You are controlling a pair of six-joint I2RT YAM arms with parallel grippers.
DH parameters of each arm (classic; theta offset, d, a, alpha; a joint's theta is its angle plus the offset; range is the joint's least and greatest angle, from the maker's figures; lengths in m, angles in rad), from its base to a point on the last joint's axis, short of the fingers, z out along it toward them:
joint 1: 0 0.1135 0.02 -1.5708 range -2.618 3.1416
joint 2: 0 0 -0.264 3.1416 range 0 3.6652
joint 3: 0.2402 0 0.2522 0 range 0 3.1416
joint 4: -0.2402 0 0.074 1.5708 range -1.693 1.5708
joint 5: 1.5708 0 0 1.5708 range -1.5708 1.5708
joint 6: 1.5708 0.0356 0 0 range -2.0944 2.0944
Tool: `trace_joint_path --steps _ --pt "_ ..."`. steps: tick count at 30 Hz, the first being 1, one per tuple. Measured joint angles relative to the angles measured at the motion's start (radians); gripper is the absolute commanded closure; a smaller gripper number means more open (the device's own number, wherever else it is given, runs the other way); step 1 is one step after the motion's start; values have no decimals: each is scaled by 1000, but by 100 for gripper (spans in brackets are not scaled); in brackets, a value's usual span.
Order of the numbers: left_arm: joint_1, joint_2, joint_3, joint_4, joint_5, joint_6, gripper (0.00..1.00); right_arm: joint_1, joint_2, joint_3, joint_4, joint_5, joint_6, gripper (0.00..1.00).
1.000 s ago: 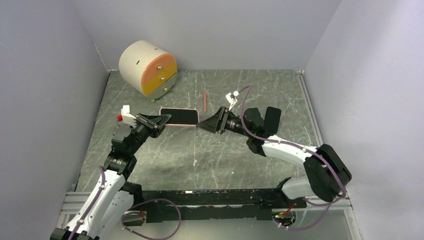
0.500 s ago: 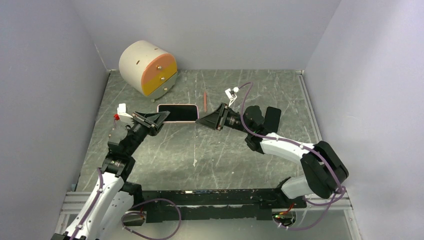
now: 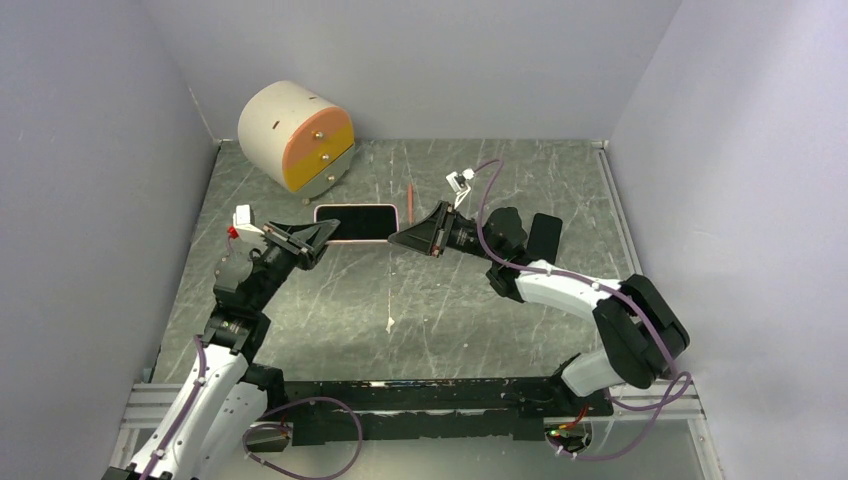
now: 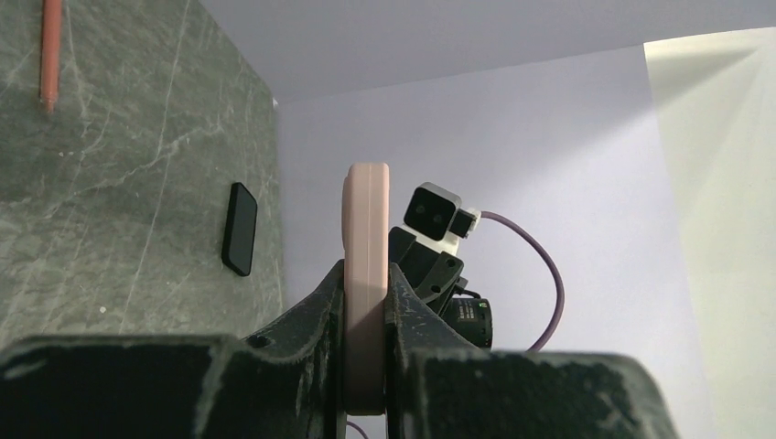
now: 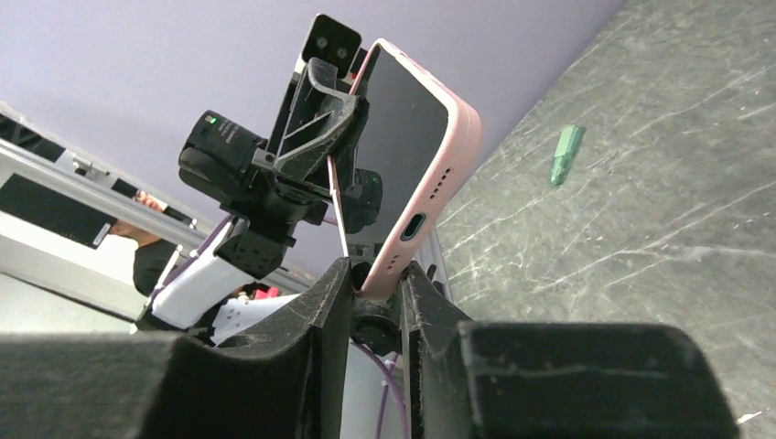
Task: Take the phone out of the phone case
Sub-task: Remove the phone case from the phone.
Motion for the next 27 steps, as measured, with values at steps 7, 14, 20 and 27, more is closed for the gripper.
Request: trace_joint_path --steps 7,14,20,27 --pt "0 0 1 -5 7 -19 97 -10 13 1 50 -55 -29 98" --pt "9 47 21 4 34 -42 97 -29 23 42 40 -136 -149 100" --pt "23 125 78 8 80 -11 97 -44 -10 95 -124 -173 -370 100" --pt "27 195 95 143 174 34 97 -45 -94 118 -307 -210 -655 100"
